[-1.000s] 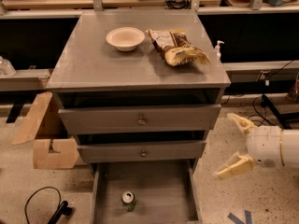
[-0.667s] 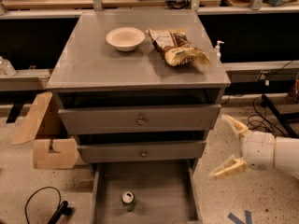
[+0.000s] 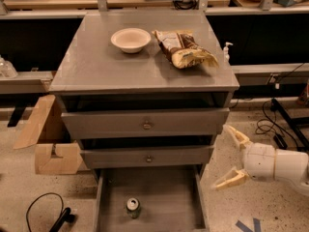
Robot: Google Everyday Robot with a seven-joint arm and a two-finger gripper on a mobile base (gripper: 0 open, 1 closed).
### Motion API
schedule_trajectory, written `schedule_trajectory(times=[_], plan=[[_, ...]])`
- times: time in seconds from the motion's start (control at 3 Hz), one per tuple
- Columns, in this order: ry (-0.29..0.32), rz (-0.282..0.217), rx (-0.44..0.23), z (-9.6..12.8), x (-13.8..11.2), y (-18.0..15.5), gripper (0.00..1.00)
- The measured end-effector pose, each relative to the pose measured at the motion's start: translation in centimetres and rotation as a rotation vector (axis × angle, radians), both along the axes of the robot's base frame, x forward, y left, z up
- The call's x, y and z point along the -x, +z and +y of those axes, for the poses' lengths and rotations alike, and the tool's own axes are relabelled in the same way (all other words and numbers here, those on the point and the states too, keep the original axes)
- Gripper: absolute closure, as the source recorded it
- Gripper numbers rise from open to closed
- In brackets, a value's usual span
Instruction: Pick green can from bottom drawer and place on counter
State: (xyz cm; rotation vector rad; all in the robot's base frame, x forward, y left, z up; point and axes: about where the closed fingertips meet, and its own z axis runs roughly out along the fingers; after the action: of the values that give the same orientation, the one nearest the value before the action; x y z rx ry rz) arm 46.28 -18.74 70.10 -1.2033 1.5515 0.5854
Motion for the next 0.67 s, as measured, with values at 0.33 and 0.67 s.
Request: schedule_trajectory(times=[0.33,0.67], plan=[[0.054,0.009,-0.003,3.7,-0.9,-6.1,0.00],[0.105,-0.004,-0.022,7.5,-2.3,-14.3,0.00]])
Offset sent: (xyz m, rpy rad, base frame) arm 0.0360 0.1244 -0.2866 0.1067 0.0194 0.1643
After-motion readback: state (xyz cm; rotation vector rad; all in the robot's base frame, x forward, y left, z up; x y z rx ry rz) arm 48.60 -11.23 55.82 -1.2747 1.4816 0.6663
